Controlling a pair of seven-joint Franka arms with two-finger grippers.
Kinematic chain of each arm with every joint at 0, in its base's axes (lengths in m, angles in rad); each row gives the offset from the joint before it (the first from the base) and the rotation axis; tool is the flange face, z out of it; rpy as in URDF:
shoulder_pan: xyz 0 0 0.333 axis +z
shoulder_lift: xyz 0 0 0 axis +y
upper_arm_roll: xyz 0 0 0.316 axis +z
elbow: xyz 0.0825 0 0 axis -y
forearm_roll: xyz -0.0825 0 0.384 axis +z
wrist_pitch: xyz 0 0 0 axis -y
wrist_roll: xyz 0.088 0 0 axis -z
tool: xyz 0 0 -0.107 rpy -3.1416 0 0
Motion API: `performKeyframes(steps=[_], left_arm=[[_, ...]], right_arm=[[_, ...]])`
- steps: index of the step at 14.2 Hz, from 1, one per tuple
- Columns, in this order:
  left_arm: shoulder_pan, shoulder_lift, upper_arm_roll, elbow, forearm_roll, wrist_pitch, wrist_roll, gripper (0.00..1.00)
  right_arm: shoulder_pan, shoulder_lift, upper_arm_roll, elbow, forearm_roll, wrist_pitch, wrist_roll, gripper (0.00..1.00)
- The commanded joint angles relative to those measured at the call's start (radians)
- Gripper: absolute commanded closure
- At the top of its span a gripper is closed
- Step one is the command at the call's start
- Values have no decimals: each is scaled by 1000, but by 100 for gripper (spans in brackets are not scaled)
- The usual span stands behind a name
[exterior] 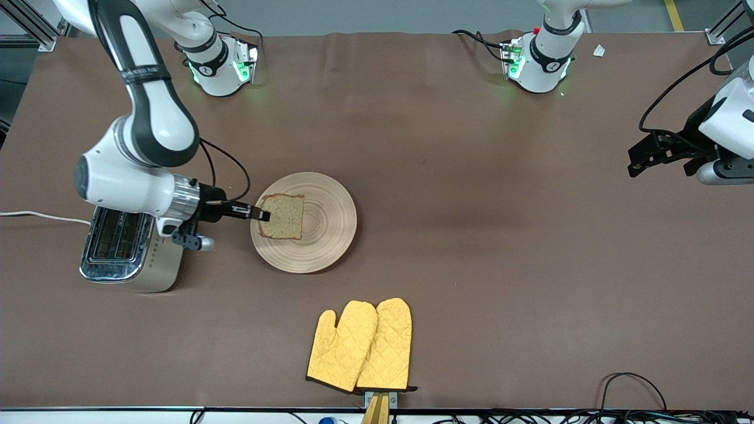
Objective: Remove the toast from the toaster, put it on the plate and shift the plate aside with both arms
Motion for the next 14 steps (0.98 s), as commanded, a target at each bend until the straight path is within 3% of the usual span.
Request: performKeyframes(steps=[1,4,6,9,12,13,14], left_arm=[[3,10,0,22,-15,-12,8,0],[3,10,0,22,-15,-12,9,0],[2,10,0,20,-15,-12,9,0],[5,13,2,14,-15,-18,17,0],[6,19,5,-24,-97,-25,9,0],[9,33,6,-47,-146,-22,2,0],[22,63,6,-53,-194,-14,0,0]], right_arm=[[32,19,-1,-26,21,29,-11,100],[32,33,1,-15,41,39,-8,100],[67,35,-1,-17,142,58,-8,100],[81,79,1,-11,154,112,-29,100],[41,116,-2,-43,154,109,-230,100],[35,118,-2,-57,154,109,-252,98],[34,125,-5,-60,150,109,-258,86]])
